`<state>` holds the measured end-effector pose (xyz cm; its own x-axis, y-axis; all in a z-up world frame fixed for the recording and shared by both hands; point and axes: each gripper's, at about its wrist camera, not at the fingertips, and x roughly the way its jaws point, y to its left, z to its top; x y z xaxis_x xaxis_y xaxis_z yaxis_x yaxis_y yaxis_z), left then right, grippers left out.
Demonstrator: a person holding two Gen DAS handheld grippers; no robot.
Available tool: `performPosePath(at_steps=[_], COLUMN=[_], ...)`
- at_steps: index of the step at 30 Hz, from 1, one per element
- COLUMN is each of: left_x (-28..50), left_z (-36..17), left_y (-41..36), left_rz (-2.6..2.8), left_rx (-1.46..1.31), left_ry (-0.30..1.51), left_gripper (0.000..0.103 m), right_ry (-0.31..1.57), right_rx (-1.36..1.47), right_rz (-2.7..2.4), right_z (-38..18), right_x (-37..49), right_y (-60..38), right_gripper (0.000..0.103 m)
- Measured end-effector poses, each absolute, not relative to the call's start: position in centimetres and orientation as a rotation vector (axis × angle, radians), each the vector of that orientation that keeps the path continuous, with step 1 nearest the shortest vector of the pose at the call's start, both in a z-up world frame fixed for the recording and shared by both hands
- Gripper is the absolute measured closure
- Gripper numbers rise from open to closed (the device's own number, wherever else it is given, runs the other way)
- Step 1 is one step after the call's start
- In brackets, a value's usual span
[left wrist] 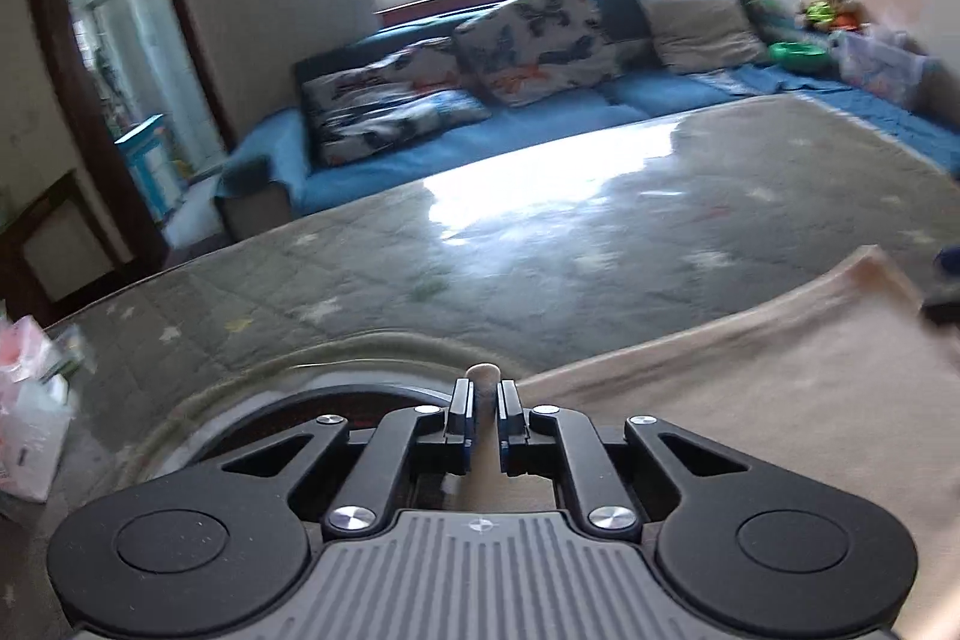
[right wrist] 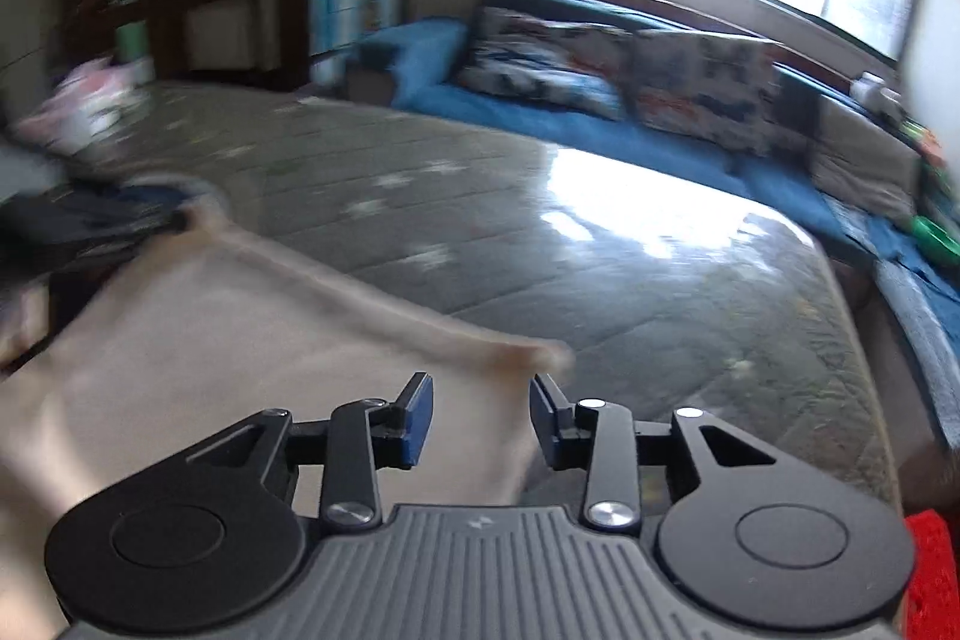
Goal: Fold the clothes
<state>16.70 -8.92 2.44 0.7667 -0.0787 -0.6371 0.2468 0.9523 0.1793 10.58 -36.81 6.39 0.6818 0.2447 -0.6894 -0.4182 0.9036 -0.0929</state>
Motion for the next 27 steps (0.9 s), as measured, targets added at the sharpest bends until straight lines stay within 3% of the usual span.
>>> performPosePath(at_steps=[2, 4, 6, 8, 16, 22, 27], left_x=[16.2, 15.8, 15.5, 15.2, 14.1, 14.5, 14.4], left_z=[2.3, 2.2, 1.9, 1.5, 0.6, 0.4, 0.2], left_y=[-9.8, -10.8, -11.6, -12.2, -13.2, -12.7, -12.7], left_rz=[-0.219, -0.256, -0.290, -0.312, -0.325, -0.311, -0.306], left_rx=[0.256, 0.251, 0.252, 0.261, 0.294, 0.268, 0.272], left_ry=[0.684, 0.693, 0.697, 0.701, 0.688, 0.706, 0.704], left_gripper=[0.083, 0.060, 0.047, 0.045, 0.023, 0.014, 0.011], right_ry=[0.741, 0.749, 0.757, 0.766, 0.757, 0.745, 0.736], right_rx=[-0.279, -0.302, -0.325, -0.351, -0.420, -0.488, -0.500], right_rz=[0.450, 0.513, 0.575, 0.621, 0.810, 0.883, 0.869], right_z=[6.8, 7.1, 7.4, 7.4, 8.2, 7.1, 5.6], right_x=[8.3, 6.2, 4.0, 2.2, -4.5, -6.6, -6.4], right_y=[-35.9, -35.0, -34.2, -33.4, -31.3, -29.4, -28.3], right_gripper=[0.064, 0.057, 0.056, 0.053, 0.044, 0.044, 0.054])
